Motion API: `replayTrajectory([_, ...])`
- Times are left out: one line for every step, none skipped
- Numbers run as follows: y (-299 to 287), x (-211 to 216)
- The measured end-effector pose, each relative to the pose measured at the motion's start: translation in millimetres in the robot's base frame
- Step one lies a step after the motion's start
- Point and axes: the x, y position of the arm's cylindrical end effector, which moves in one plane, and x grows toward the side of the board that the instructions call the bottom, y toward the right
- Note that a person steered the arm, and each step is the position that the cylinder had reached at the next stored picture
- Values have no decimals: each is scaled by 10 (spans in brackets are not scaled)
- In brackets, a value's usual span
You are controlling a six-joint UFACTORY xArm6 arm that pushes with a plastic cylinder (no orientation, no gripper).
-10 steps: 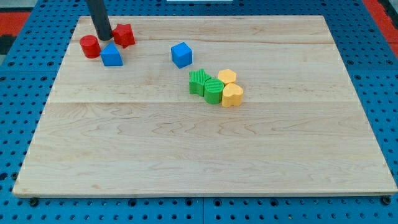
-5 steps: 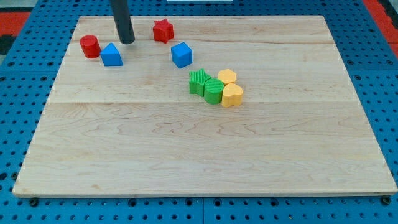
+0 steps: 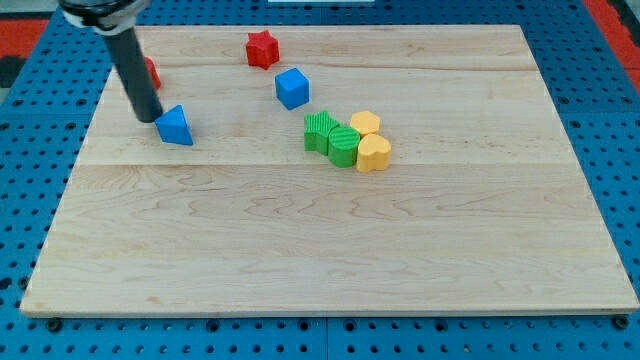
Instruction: Move the red blocks to the top left side of the board
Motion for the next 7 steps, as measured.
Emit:
replayTrajectory([-83,-321])
replayTrajectory([-368,-427])
replayTrajectory([-347,-715])
replayTrajectory([221,-966])
replayTrajectory([415,-936])
replayTrajectory([654,-683])
replayTrajectory([907,-755])
